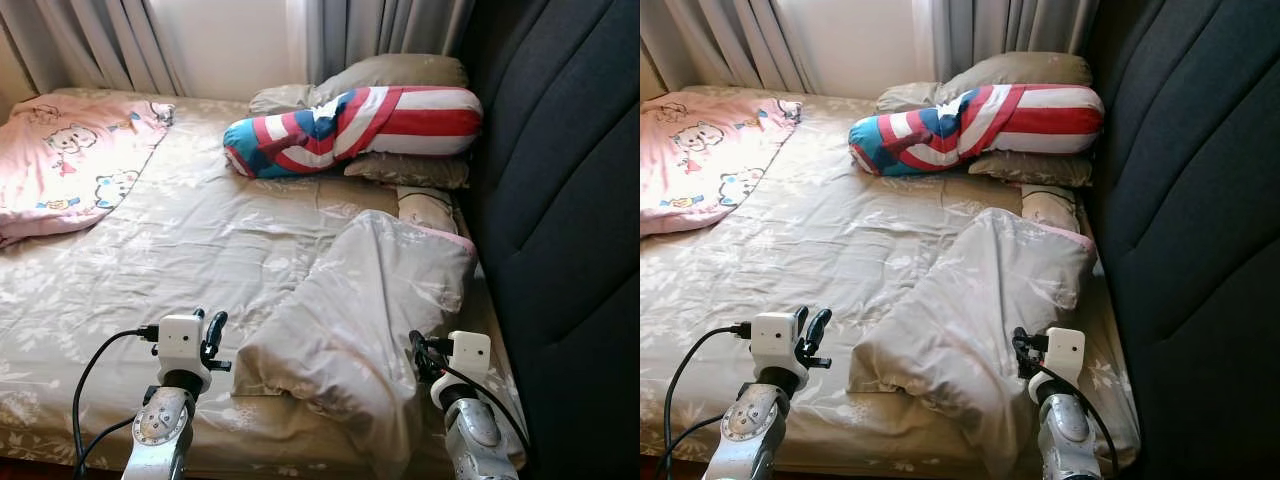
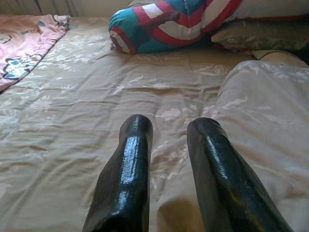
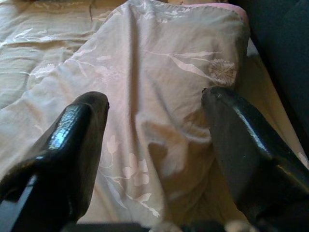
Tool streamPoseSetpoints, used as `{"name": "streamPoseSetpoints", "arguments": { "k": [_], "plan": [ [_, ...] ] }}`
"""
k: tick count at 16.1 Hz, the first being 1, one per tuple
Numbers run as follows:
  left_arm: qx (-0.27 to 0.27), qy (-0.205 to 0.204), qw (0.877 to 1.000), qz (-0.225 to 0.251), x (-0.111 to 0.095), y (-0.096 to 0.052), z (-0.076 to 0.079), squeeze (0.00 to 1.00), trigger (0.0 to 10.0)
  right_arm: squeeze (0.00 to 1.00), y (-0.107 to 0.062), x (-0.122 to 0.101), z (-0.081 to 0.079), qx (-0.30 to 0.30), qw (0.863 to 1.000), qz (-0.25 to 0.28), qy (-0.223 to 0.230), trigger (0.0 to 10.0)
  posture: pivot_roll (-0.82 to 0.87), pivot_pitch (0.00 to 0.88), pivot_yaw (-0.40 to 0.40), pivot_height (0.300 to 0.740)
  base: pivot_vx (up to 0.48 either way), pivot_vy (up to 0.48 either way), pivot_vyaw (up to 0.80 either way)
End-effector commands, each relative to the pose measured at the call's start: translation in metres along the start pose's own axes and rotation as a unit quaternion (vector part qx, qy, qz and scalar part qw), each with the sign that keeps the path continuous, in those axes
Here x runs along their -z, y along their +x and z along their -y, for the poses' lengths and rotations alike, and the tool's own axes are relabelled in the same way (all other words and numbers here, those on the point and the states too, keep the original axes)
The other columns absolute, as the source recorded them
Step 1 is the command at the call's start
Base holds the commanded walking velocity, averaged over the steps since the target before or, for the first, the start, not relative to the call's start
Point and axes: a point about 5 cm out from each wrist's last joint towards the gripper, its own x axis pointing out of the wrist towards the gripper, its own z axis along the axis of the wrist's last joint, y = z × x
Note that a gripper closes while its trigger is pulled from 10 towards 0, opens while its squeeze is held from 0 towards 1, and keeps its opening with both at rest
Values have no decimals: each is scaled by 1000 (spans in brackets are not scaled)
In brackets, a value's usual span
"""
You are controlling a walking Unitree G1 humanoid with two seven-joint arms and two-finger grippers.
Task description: Clean up the room
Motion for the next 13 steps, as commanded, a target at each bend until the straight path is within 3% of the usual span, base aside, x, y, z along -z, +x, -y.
{"name": "streamPoseSetpoints", "arguments": {
  "k": [1, 5, 7, 13],
  "plan": [
    [5, 0, 1000, -4, 1, -1, 3, 0, 10000, 0, -1, 2, 0, -2, 1000, -5, -4, 10000, 55, 83, -71, 721, 0, 0, 0],
    [10, -1, 1000, -1, -2, 1, 5, 0, 10000, 0, -2, 2, -3, -7, 1000, 4, -5, 10000, 51, 94, -67, 721, 0, 0, 0],
    [10, -2, 1000, -1, -3, 2, 5, 0, 10000, 0, 0, 4, -6, -14, 1000, -17, -22, 10000, 54, 97, -67, 721, 0, 0, 0],
    [9, -2, 1000, -1, -4, 2, 4, 0, 10000, 0, 0, -1, -9, -20, 1000, 8, -12, 10000, 51, 91, -66, 701, 0, 0, 0]
  ]
}}
